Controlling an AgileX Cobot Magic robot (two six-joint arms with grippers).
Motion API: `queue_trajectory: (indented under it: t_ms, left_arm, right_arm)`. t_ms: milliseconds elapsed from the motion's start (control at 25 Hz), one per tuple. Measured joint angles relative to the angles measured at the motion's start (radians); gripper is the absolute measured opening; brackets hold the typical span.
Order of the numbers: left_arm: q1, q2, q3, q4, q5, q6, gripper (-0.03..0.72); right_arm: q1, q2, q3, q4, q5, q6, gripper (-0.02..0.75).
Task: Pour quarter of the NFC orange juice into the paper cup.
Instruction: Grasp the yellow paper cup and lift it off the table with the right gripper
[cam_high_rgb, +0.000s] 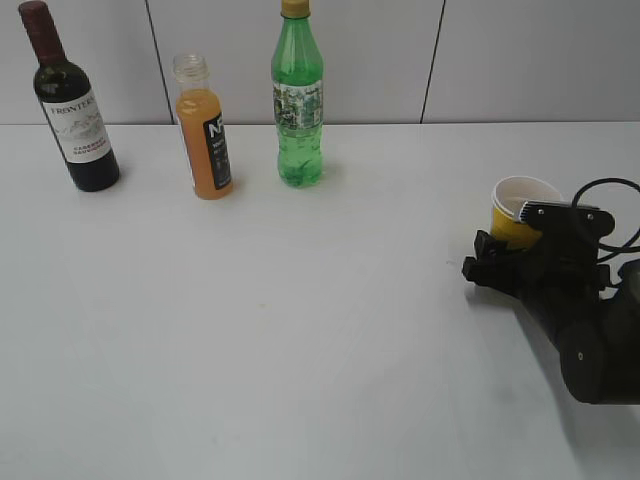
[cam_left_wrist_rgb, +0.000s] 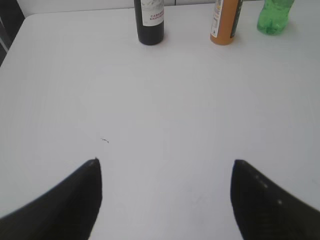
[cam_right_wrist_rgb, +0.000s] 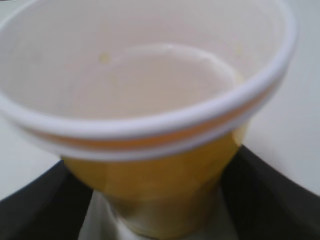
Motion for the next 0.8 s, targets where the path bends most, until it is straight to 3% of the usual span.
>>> queue_trajectory:
  t_ms: [640, 800]
  left_arm:
    - [0.000, 0.000, 0.000, 0.000, 0.000, 0.000, 0.587]
    - [0.000, 0.000, 0.000, 0.004, 0.000, 0.000, 0.587]
  right_arm:
    - [0.000, 0.003, -0.037, 0.024, 0.020, -0.001, 0.589]
    - [0.000, 0.003, -0.037, 0.028, 0.022, -0.010, 0.534]
